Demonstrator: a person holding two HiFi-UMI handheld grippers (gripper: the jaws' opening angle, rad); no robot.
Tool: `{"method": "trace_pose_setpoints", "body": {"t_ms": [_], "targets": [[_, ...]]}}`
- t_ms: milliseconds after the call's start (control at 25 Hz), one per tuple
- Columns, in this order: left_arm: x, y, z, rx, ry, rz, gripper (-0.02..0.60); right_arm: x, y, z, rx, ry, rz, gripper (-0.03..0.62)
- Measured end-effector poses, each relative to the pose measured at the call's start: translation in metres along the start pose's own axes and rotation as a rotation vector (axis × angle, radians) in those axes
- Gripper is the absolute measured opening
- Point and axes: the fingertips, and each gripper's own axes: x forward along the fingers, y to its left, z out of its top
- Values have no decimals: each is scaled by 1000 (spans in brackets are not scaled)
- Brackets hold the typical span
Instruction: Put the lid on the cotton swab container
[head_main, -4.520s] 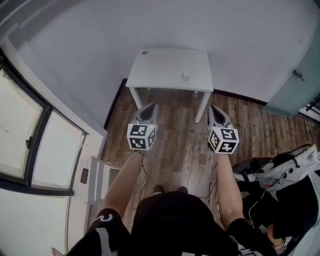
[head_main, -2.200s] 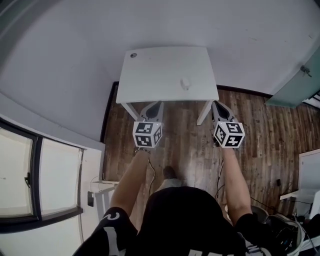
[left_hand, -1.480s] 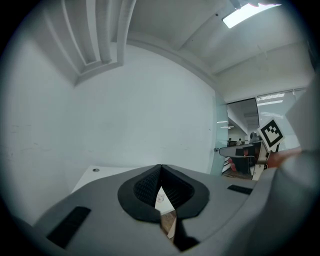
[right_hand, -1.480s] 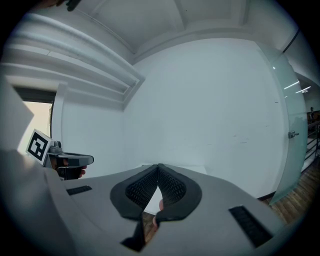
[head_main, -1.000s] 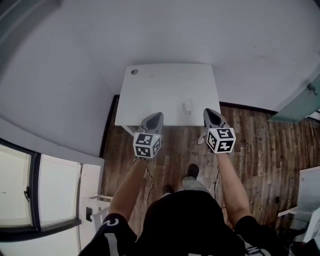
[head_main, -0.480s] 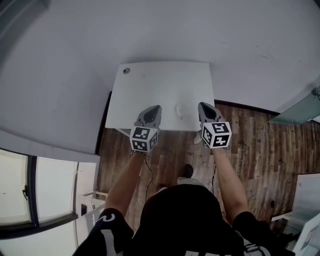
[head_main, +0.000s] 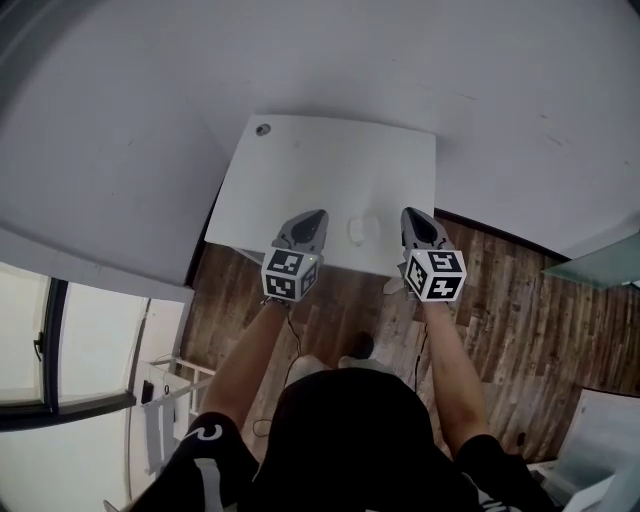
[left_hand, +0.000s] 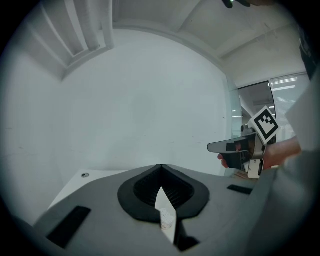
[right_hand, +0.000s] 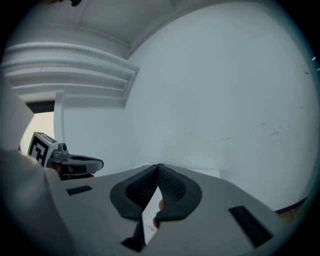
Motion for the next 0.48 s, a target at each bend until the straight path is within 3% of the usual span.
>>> {"method": "trace_pose_setpoints", "body": {"t_ms": [480], "targets": [[19, 12, -30, -44, 52, 39, 22, 32, -17, -41, 1, 83, 54, 14]]}}
